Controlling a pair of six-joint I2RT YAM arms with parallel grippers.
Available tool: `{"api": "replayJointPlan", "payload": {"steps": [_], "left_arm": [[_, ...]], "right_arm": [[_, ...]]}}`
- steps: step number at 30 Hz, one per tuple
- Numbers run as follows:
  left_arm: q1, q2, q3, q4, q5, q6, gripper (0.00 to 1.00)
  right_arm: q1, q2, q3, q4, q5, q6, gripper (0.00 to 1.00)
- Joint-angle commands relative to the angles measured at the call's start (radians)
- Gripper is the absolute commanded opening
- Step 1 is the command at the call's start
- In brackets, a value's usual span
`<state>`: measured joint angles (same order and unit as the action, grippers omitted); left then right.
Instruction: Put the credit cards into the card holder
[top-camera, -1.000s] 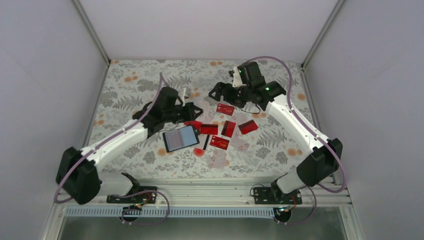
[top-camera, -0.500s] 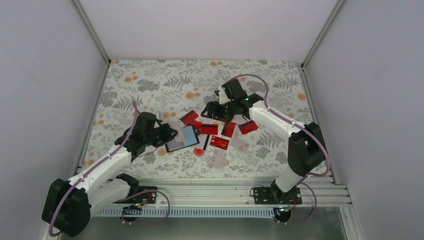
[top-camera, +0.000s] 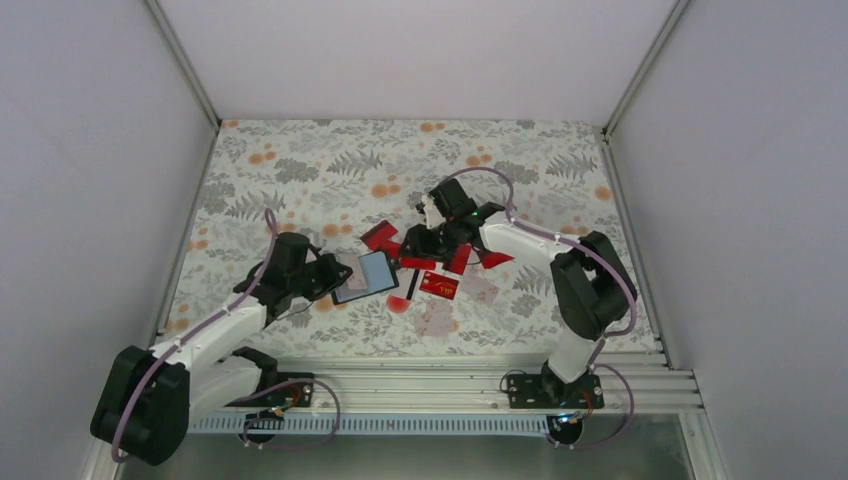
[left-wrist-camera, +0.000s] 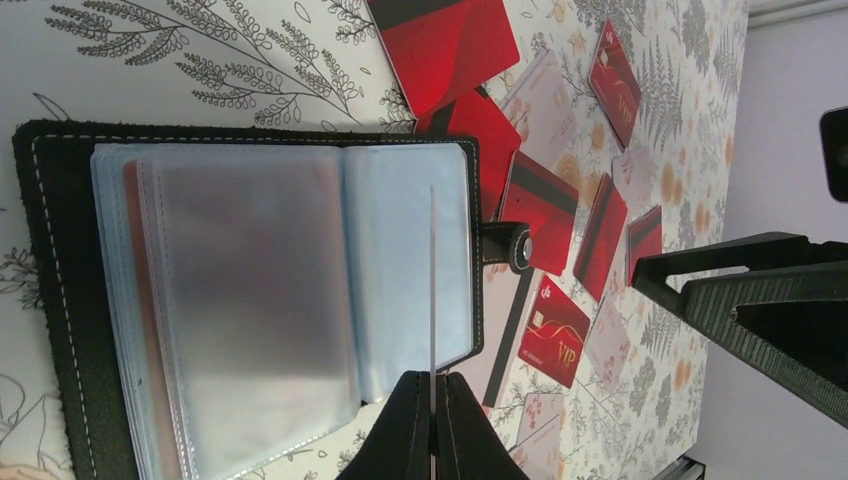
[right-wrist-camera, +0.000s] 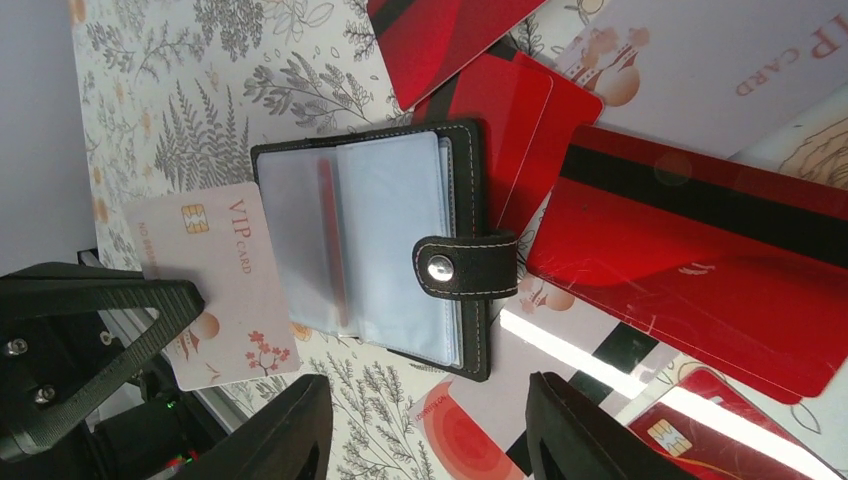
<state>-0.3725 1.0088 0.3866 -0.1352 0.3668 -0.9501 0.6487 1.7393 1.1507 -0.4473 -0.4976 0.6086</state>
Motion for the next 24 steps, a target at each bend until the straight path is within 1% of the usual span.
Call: {"api": "replayJointPlan", "payload": {"steps": [1, 13, 24], "left_arm": [[0.009, 0.038, -0.022, 0.088, 0.015, 0.040, 0.02], [0.015, 0.127, -0.030, 0.157, 0.014, 0.072, 0.02], [0.019, 0.193, -0.024, 0.192, 0.025, 0.078, 0.02]], "right_arm": [[0.021, 0.036, -0.015, 0.057, -0.033, -0.025, 0.49], [0.039, 0.112, 0.003, 0.085, -0.054, -0.027, 0.48], [0.048, 0.141, 0.009, 0.084, -0.056, -0.027, 0.47]]}}
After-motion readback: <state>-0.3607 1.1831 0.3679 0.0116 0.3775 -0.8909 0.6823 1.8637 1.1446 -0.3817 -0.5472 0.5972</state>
